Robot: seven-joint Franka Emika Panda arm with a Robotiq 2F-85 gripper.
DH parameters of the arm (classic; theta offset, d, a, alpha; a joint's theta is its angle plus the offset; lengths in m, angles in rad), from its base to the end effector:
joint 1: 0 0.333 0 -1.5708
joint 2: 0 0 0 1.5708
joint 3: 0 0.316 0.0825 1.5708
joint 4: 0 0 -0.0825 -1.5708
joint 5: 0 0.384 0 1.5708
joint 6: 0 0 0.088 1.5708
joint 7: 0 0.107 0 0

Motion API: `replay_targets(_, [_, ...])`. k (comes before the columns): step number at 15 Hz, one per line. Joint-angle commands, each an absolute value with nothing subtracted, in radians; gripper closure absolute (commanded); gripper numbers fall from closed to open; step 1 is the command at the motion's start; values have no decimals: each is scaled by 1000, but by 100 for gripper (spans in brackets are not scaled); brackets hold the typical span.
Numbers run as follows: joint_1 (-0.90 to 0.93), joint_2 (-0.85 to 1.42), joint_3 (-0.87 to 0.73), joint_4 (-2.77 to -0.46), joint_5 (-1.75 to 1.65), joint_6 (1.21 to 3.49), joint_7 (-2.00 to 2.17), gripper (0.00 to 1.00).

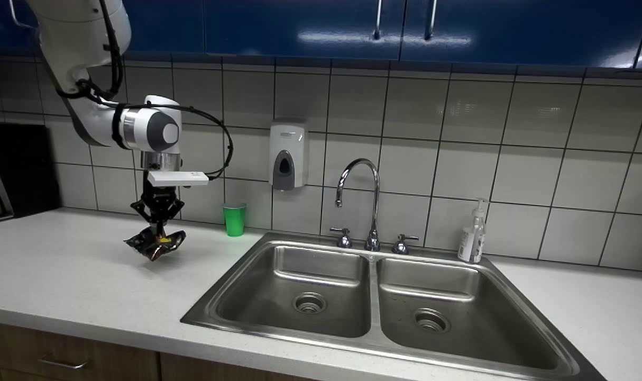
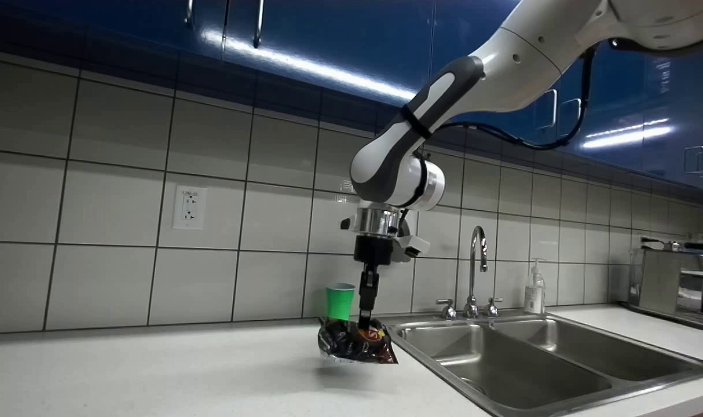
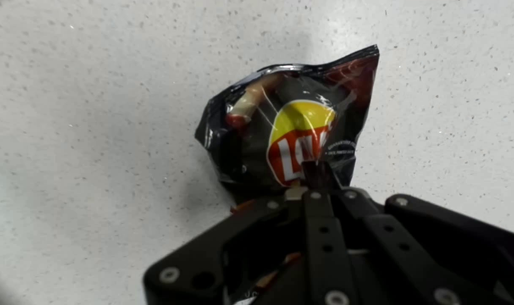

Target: Put the black packet inside the left sink

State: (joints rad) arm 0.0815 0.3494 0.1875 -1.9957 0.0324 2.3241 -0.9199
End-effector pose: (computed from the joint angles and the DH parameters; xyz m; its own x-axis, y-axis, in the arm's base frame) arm 0.5830 0.1574 0.2869 0.4041 0.9128 0.0589 0.9140 -0.4004 -0.0662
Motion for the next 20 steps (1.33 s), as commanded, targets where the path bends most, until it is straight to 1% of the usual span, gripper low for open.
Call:
replay_targets(1, [56, 262, 165, -2076, 24, 2346, -867, 100])
replay_targets(11, [-9, 134, 44, -2212, 2, 2355, -768, 100])
replay_targets(20, [-79, 117, -70, -2272, -71, 2375, -646, 100])
